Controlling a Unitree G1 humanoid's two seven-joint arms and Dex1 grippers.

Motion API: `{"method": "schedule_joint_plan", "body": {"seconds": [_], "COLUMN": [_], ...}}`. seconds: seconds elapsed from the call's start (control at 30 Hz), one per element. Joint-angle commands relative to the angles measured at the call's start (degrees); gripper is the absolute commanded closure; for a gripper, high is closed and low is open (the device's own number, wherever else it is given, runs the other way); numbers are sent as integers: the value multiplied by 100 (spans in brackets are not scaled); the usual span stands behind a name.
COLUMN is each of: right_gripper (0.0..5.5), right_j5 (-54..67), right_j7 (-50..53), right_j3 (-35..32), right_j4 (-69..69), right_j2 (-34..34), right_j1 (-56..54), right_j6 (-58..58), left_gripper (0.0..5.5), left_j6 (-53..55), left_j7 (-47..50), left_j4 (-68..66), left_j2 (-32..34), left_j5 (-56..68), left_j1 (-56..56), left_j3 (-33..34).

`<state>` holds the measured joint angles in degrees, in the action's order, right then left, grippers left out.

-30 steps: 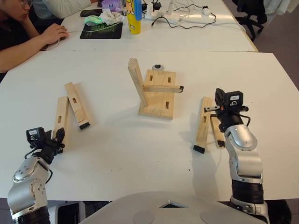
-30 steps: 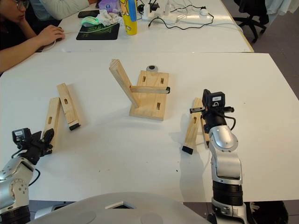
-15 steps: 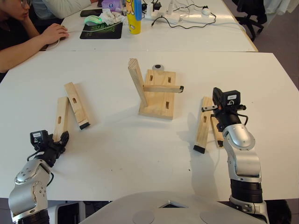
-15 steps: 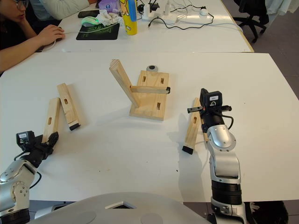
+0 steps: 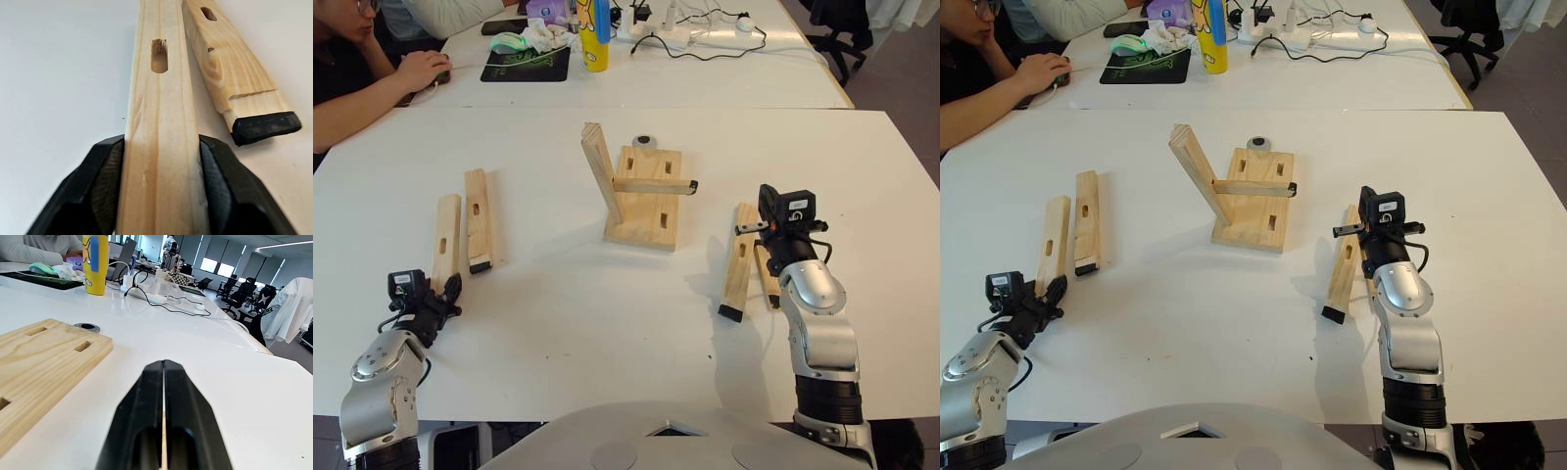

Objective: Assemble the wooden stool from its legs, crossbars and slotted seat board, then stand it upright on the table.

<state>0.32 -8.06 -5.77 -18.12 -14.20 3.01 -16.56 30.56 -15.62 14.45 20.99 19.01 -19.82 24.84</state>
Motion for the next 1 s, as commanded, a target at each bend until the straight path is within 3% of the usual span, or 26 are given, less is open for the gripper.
{"method": "schedule_joint_plan", "body": {"seconds": [0.03, 0.23, 0.47, 0.63, 0.8, 0.93, 1.0], "right_gripper": [550, 550, 550, 550, 550, 550, 522], "right_j5": [-49, 73, 686, 2385, 4599, 6329, 7101], "right_j7": [55, 167, 249, -337, -1370, -1759, -1892], "right_j3": [8, -161, -932, -1676, -2008, -2168, -2167], "right_j4": [31, 83, 664, 1246, 1204, 1457, 1645], "right_j2": [17, 42, -189, -408, -662, -856, -952], "right_j1": [-111, -452, -1945, -3510, -4344, -4869, -5023], "right_j6": [48, 58, -281, -1209, -2576, -3848, -4419], "left_gripper": [344, 344, 344, 344, 344, 344, 344], "left_j6": [-75, -416, -185, 607, 1123, 1291, 1303], "left_j7": [144, 498, 547, 510, 853, 790, 782], "left_j4": [98, 253, 1068, 2126, 2640, 2505, 2386], "left_j2": [72, 29, 336, 452, 461, 518, 500], "left_j5": [-50, 1, 780, 2745, 4703, 5555, 5868], "left_j1": [202, 712, 1948, 3164, 4175, 4618, 4715], "left_j3": [131, 443, 719, 442, -226, -757, -940]}}
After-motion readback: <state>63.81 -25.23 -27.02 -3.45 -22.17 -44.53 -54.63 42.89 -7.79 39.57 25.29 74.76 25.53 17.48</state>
